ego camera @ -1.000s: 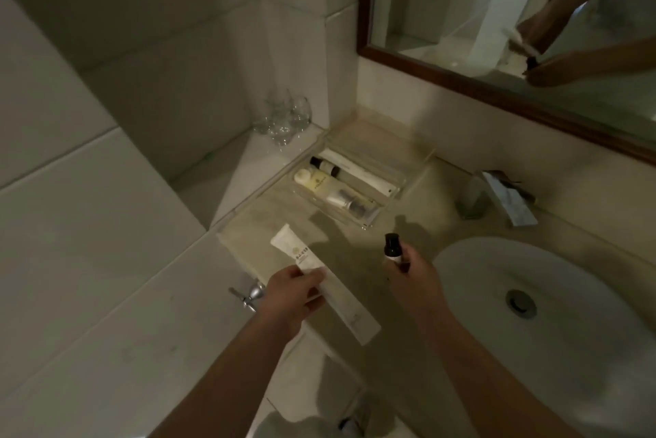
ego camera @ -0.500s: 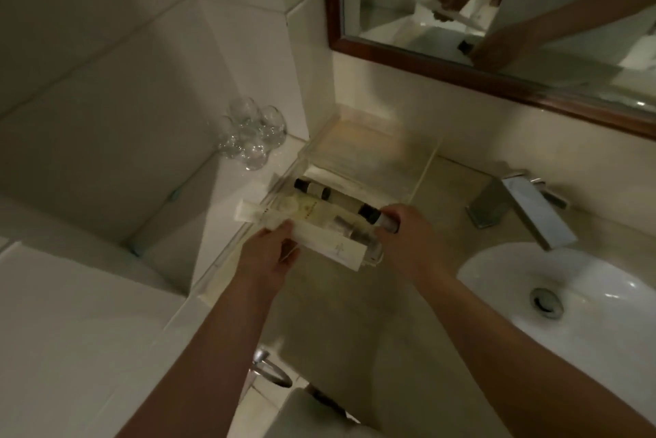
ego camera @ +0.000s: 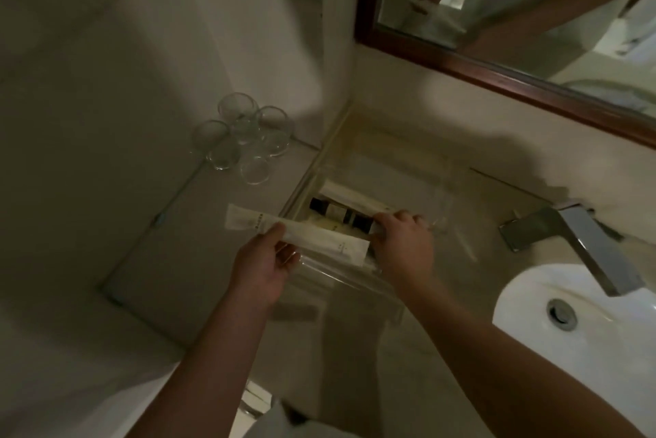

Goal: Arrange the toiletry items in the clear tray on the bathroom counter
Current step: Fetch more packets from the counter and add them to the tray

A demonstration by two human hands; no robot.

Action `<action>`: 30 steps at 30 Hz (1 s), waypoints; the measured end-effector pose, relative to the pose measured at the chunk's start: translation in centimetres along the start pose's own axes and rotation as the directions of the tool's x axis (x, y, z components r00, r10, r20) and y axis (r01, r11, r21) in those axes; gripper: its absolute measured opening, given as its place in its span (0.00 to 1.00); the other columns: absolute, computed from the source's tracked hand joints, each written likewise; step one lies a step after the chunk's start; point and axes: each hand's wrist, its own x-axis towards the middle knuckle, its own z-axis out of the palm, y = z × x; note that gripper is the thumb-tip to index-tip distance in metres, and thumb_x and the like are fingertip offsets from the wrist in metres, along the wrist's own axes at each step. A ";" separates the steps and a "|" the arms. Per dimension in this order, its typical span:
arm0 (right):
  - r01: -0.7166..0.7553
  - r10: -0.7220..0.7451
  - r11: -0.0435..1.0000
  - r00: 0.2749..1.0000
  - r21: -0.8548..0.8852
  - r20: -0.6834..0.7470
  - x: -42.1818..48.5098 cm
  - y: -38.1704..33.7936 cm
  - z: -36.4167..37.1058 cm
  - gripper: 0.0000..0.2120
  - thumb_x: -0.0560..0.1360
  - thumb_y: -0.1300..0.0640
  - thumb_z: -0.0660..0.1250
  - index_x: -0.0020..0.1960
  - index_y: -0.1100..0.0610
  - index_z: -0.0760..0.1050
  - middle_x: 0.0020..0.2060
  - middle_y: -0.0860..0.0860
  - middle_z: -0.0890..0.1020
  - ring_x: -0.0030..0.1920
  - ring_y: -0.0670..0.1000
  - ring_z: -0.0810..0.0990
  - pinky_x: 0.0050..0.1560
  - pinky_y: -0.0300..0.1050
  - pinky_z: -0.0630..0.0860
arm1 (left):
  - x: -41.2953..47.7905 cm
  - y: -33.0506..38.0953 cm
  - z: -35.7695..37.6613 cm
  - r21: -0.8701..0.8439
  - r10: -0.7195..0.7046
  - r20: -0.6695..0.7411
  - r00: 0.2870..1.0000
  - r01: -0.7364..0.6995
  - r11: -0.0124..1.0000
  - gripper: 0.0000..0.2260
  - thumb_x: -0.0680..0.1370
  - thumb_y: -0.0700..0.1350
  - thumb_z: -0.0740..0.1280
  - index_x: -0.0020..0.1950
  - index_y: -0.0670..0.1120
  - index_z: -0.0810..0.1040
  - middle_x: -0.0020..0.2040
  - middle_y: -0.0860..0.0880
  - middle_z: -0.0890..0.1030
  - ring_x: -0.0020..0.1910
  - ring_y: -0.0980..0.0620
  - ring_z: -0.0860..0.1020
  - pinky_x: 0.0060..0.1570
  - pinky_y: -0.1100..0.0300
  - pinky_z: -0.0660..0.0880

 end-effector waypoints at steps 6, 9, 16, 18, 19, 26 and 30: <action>-0.009 0.008 1.000 1.000 0.005 0.030 0.1 -0.8 0.3 0.18 0.74 0.53 0.67 0.63 0.45 0.77 0.53 0.51 0.81 0.54 0.55 0.75 0.50 0.50 0.71 | 1.1 0.0 0.2 0.043 -0.002 0.009 1.000 0.002 0.999 0.09 0.77 0.44 0.68 0.56 0.42 0.77 0.49 0.44 0.81 0.47 0.49 0.79 0.36 0.57 0.76; -0.045 0.043 0.995 0.999 0.090 0.025 -0.6 -0.7 -0.6 0.20 0.73 0.57 0.68 0.64 0.49 0.76 0.55 0.52 0.79 0.54 0.55 0.76 0.53 0.50 0.74 | 0.7 -0.4 1.2 0.043 0.011 0.032 0.999 -0.013 0.999 0.08 0.77 0.43 0.67 0.55 0.43 0.77 0.50 0.43 0.81 0.47 0.48 0.80 0.40 0.56 0.76; -0.372 0.259 0.528 0.927 0.763 0.273 -5.9 1.7 -4.3 0.11 0.82 0.58 0.57 0.55 0.54 0.77 0.45 0.50 0.83 0.37 0.43 0.81 0.33 0.37 0.77 | 0.0 -2.8 5.6 0.083 -0.041 0.085 0.996 0.034 0.996 0.01 0.78 0.43 0.67 0.48 0.46 0.77 0.48 0.45 0.81 0.46 0.49 0.79 0.42 0.55 0.76; -0.444 0.302 0.441 0.892 0.780 0.337 -6.5 2.3 -4.3 0.08 0.81 0.53 0.60 0.55 0.53 0.77 0.42 0.50 0.84 0.34 0.45 0.82 0.33 0.40 0.78 | -0.2 -3.9 6.8 0.111 -0.062 0.103 0.993 0.050 0.993 0.01 0.77 0.43 0.67 0.47 0.45 0.77 0.47 0.45 0.81 0.45 0.49 0.79 0.41 0.55 0.76; -0.472 0.340 0.441 0.875 0.764 0.345 -6.5 2.7 -4.0 0.08 0.80 0.53 0.63 0.55 0.54 0.77 0.41 0.51 0.84 0.34 0.46 0.82 0.33 0.42 0.78 | -0.3 -4.3 7.3 0.127 -0.068 0.110 0.992 0.054 0.990 0.02 0.77 0.42 0.67 0.47 0.45 0.77 0.46 0.45 0.81 0.44 0.49 0.79 0.40 0.55 0.76; -0.553 0.438 0.397 0.815 0.732 0.378 -5.7 4.9 -4.5 0.05 0.77 0.55 0.67 0.50 0.56 0.79 0.35 0.50 0.84 0.31 0.47 0.79 0.33 0.42 0.77 | 1.7 -2.1 7.8 0.169 0.030 0.080 0.996 -0.043 0.985 0.04 0.76 0.44 0.68 0.41 0.46 0.77 0.32 0.50 0.79 0.29 0.57 0.76 0.27 0.63 0.70; -0.578 0.396 0.378 0.807 0.723 0.438 -4.2 4.9 -5.1 0.05 0.77 0.57 0.67 0.50 0.54 0.80 0.33 0.48 0.82 0.31 0.46 0.76 0.32 0.39 0.75 | 2.2 0.3 7.5 0.326 0.097 0.051 0.994 -0.108 0.939 0.03 0.74 0.43 0.70 0.43 0.44 0.80 0.33 0.48 0.79 0.26 0.56 0.72 0.27 0.62 0.64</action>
